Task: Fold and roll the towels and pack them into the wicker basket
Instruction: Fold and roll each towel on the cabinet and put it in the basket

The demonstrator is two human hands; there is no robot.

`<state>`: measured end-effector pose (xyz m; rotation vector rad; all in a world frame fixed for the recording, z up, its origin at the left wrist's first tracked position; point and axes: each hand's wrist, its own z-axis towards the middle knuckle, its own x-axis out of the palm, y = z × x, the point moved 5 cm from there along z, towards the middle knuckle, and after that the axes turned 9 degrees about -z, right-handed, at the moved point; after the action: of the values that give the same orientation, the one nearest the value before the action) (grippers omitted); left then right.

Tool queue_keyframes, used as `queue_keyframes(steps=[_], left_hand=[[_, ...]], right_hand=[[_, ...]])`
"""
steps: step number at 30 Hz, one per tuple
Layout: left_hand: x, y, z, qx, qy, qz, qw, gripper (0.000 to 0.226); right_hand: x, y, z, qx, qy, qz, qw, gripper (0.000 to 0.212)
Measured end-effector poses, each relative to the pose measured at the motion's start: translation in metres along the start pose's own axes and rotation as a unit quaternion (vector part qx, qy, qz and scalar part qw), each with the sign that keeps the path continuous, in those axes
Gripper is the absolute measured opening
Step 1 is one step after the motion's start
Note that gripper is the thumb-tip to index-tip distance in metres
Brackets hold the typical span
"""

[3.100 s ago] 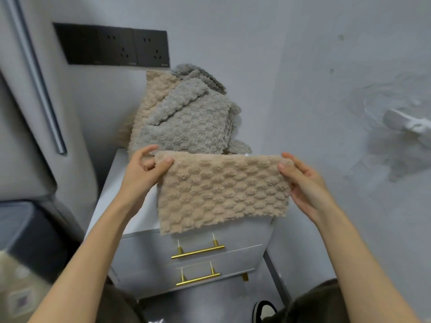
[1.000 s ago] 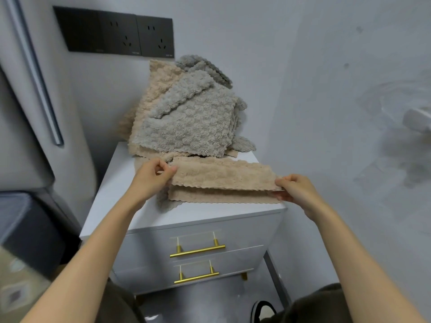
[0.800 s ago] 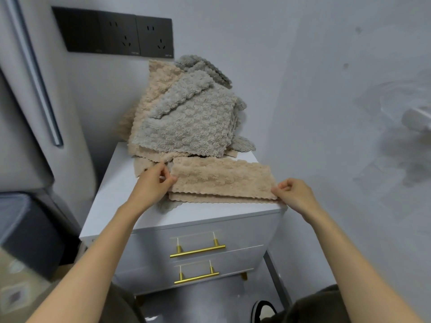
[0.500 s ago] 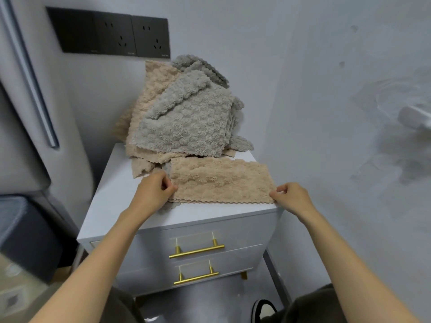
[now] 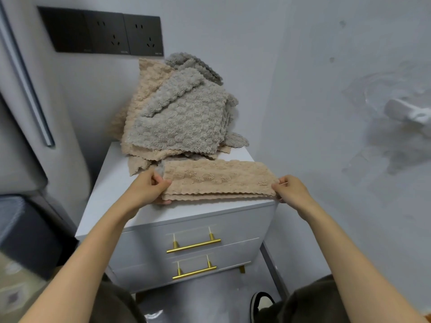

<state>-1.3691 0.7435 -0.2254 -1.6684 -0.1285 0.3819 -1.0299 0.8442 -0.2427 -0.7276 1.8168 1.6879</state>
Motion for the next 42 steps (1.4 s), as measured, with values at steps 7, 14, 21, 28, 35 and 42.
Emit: queue_keyframes(steps=[7,14,21,28,35,42], left_hand=[[0.002,0.011,-0.006,0.061,0.025,0.275,0.959,0.024],[-0.004,0.011,0.006,0.021,0.026,0.221,0.975,0.037],[0.003,0.011,0.037,-0.026,-0.016,0.149,0.988,0.04],[0.003,0.01,0.054,-0.04,-0.057,0.016,0.997,0.031],[-0.005,0.012,0.065,-0.025,-0.128,-0.014,0.991,0.04],[0.002,0.001,0.05,0.204,-0.179,0.225,0.936,0.018]], right_hand=[[0.002,-0.01,-0.006,-0.028,-0.016,-0.198,0.98,0.012],[-0.001,-0.003,0.002,-0.012,-0.058,-0.179,0.982,0.027],[0.022,0.016,0.029,0.036,-0.024,-0.035,0.998,0.023],[0.029,0.008,0.048,0.108,-0.068,0.083,0.988,0.032],[0.03,0.005,0.062,0.099,-0.073,0.095,0.988,0.028],[0.03,0.015,0.059,0.036,-0.117,-0.008,0.992,0.016]])
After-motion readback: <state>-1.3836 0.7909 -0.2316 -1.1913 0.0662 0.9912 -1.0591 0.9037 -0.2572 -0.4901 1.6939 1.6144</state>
